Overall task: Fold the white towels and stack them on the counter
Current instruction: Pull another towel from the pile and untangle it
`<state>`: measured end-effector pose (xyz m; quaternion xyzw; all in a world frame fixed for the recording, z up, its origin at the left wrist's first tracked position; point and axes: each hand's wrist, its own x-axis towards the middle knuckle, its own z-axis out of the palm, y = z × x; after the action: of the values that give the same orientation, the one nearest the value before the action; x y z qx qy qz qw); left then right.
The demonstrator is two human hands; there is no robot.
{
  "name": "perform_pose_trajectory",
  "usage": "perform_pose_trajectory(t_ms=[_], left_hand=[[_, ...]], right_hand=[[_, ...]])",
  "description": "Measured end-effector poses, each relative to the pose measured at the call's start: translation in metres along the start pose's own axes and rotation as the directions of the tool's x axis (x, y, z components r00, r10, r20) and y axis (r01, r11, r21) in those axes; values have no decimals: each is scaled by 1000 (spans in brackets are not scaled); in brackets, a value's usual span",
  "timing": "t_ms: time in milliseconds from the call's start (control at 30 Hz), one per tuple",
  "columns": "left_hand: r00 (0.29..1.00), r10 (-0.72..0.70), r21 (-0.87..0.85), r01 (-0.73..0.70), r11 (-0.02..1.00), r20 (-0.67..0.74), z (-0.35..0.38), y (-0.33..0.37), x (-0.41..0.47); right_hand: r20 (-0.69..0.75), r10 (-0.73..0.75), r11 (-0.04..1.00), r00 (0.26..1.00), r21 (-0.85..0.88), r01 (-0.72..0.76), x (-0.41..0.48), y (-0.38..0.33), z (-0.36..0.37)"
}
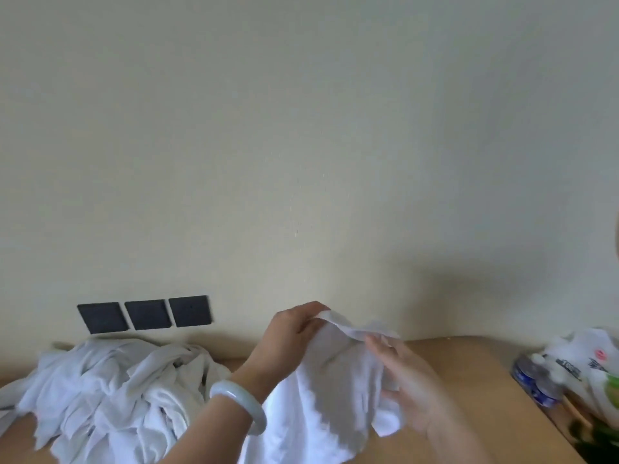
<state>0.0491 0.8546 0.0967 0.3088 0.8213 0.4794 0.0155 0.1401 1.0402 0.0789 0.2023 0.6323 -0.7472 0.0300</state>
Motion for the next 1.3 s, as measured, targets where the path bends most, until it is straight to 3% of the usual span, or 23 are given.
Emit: perform_pose_trajectory(t_ms=[67, 133, 200, 233, 300, 333, 433, 500, 533, 567, 633, 700, 800, 867, 900, 1033, 1133, 1233, 1300], left_hand=[[987, 47, 88, -61, 994, 153, 20, -2, -2], [966, 59, 86, -83, 993, 253, 34, -5, -10], [970, 43, 44, -55, 997, 238, 42, -15, -21], [979, 14, 40, -23, 999, 202, 43, -21, -27], [993, -41, 71, 34, 997, 113, 42, -36, -40], [995, -60, 93, 53, 994, 75, 41, -43, -48], [993, -114, 70, 116, 991, -30, 49, -54, -64], [985, -144, 4, 145, 989, -99, 60, -50, -67], [985, -144, -4, 144, 990, -100, 65, -45, -68], [989, -129, 1, 130, 992, -73, 70, -40, -68], [997, -72, -4, 72, 997, 21, 80, -31, -72], [998, -50, 6, 49, 999, 35, 87, -26, -79], [982, -86, 107, 105, 989, -168, 88, -42, -87], [952, -147, 210, 207, 956, -268, 83, -63, -94], [938, -186, 271, 268, 925, -292, 79, -74, -98], [790, -462, 310, 593, 743, -403, 42, -116, -125], [712, -501, 239, 664, 709, -493, 15, -135, -144], [614, -565, 144, 737, 660, -552, 1, -145, -157], [530, -648, 27, 785, 619, -547, -1, -153, -167]], right_hand=[[-22, 90, 946, 996, 313, -79, 10, 10, -1], [40, 275, 743, 961, 625, -239, 29, 17, 0], [143, 326, 551, 935, 775, -310, 42, 21, 6], [146, 326, 525, 934, 793, -308, 48, 22, 9], [136, 306, 562, 942, 773, -294, 58, 22, 7], [121, 295, 638, 948, 714, -289, 61, 21, 6], [63, 283, 926, 957, 243, -289, 57, 28, 5], [83, 336, 936, 938, -138, -323, 43, 37, 14], [92, 360, 921, 928, -192, -339, 36, 41, 21], [90, 363, 925, 927, -153, -347, 31, 44, 26], [61, 358, 921, 932, 144, -363, 34, 53, 25], [103, 380, 817, 919, 428, -386, 38, 54, 21], [263, 322, 618, 910, 670, -412, 40, 44, 4], [411, 179, 464, 894, 766, -445, 35, 28, -10], [435, 88, 451, 896, 785, -425, 31, 16, -18], [239, -105, 708, 965, 700, -96, 19, -32, -64], [126, -239, 719, 963, 690, 88, 17, -50, -91], [230, -226, 738, 947, 674, 13, 27, -36, -108], [99, -128, 774, 987, 632, 37, 37, -9, -133]])
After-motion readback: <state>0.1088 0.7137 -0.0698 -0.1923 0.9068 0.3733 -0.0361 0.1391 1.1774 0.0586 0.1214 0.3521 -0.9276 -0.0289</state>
